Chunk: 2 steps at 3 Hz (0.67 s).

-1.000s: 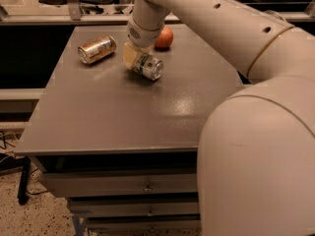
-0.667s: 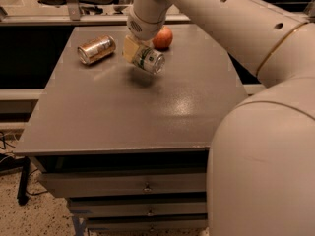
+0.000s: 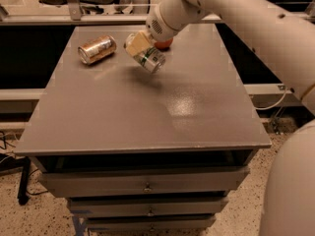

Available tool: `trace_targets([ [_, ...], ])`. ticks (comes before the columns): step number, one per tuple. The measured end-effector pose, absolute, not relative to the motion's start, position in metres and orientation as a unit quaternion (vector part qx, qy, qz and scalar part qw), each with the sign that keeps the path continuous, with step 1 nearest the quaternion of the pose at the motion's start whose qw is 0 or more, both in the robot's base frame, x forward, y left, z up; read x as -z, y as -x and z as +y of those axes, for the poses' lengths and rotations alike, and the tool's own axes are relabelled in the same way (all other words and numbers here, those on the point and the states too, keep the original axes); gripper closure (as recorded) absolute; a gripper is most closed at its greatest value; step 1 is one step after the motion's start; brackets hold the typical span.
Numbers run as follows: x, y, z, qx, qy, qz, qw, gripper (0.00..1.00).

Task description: Place 7up can upright

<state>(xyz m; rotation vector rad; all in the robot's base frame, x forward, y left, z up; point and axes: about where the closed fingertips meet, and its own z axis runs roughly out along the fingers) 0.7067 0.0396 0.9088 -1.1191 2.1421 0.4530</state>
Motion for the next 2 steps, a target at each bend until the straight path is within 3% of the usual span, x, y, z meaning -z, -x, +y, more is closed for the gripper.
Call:
trace_targets([
  [2,-0.908,-0.702,0.015,-0.349,0.366,0.725,0.467,1.00],
])
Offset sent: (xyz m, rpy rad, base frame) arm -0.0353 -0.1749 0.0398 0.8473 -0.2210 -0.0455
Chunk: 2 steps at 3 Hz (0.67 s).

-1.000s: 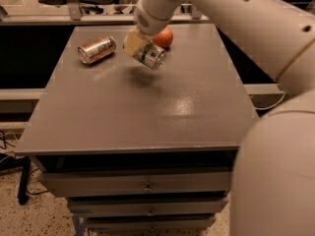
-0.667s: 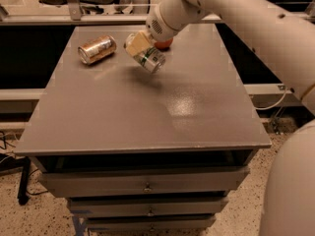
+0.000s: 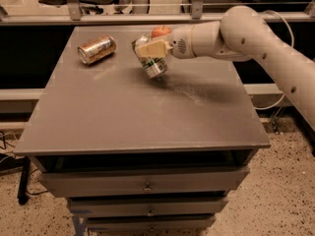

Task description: Place 7up can upright

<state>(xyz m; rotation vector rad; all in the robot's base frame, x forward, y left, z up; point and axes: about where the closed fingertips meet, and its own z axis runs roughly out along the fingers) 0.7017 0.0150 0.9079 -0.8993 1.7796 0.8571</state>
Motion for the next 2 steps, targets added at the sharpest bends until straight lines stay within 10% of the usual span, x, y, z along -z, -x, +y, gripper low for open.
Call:
trace_targets([
  [2,-0.930,-0.654,-0.089,-0.440,0.270,0.656,0.550,1.00],
])
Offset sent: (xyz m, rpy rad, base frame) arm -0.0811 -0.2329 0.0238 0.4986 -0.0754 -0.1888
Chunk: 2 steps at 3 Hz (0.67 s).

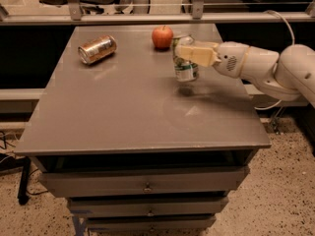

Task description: Place 7up can upright

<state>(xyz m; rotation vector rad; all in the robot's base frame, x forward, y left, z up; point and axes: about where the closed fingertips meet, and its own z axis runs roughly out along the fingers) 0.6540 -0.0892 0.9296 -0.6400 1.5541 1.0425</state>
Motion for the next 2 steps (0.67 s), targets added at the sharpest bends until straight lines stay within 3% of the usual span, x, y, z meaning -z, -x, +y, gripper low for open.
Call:
trace_targets([
  [1,-0.932,-0.647,-0.124,-0.429,0.250,0.661,0.563,1.00],
  [2,-0.932,-0.652,-0.109,-0.460,0.250,0.637,0.566,1.00],
])
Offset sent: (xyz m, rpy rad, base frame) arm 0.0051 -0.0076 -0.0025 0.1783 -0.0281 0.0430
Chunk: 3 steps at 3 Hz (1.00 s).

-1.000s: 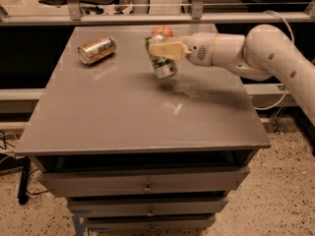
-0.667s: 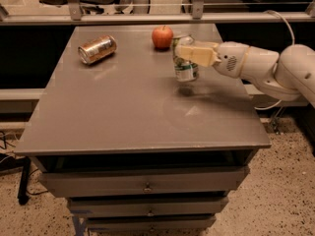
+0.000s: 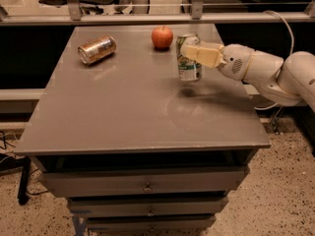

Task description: Place 7up can upright

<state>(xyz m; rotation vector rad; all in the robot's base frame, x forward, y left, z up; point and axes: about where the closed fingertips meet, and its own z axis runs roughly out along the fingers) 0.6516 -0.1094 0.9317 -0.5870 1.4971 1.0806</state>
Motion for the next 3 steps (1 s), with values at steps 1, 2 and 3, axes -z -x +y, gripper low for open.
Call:
trace_targets([
  [1,-0.929,-0.659,-0.111,-0.482,0.258,0.612,0.572,1.00],
  [2,-0.926,-0.665,-0.115,-0.486,0.293,0.592,0.573,1.00],
  [3,-0.925,-0.664,-0.122,-0.483,0.340,0.575,0.566,1.00],
])
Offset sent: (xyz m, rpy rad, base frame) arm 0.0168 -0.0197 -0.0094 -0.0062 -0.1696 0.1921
